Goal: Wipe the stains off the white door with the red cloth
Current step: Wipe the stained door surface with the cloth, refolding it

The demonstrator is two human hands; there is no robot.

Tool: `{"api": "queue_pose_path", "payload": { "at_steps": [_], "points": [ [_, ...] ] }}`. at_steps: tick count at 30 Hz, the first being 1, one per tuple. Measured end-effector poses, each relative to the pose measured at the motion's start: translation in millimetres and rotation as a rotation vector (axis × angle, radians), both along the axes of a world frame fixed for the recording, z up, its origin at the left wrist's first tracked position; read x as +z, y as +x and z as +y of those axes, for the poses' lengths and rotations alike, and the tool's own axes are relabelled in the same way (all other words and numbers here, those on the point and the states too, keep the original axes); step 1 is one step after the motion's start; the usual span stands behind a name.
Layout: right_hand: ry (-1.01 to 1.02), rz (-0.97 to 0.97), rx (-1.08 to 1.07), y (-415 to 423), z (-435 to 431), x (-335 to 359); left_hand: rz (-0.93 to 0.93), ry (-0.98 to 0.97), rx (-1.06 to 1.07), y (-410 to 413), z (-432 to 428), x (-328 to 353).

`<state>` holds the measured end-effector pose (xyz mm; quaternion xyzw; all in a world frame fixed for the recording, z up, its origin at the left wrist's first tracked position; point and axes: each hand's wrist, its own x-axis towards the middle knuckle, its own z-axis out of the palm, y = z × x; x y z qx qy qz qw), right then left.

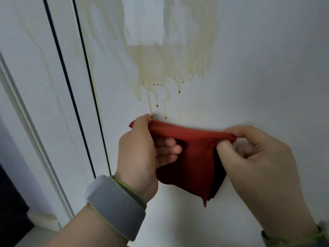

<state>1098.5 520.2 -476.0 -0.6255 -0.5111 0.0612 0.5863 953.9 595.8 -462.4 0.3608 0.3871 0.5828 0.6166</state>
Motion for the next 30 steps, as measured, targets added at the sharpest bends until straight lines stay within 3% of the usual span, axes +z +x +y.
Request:
{"api": "queue_pose_path", "payload": {
  "at_steps": [6, 8, 11, 14, 20, 30],
  "points": [
    [0.049, 0.576, 0.219, -9.2, 15.7, 1.2, -0.055, 0.096, -0.018, 7.1, 9.3, 1.6],
    [0.173, 0.644, 0.305, -10.9, 21.8, 4.9, -0.086, 0.167, -0.032, 8.2, 13.0, 7.1],
    [0.371, 0.531, 0.378, -12.7, 25.1, 8.2, -0.146, 0.301, -0.089, 4.9, 15.7, 19.5],
    [0.445, 0.39, 0.471, -9.9, 29.4, 1.1, -0.138, 0.385, -0.1, 3.6, 20.3, 25.0],
    [0.403, 0.176, 0.359, -5.2, 41.4, -24.4, -0.055, 0.257, 0.098, 9.3, 23.0, 4.3],
    [0.381, 0.276, 0.168, -27.9, 47.2, -41.2, -0.066, 0.156, 0.169, 7.9, 20.5, -22.4]
  ]
}}
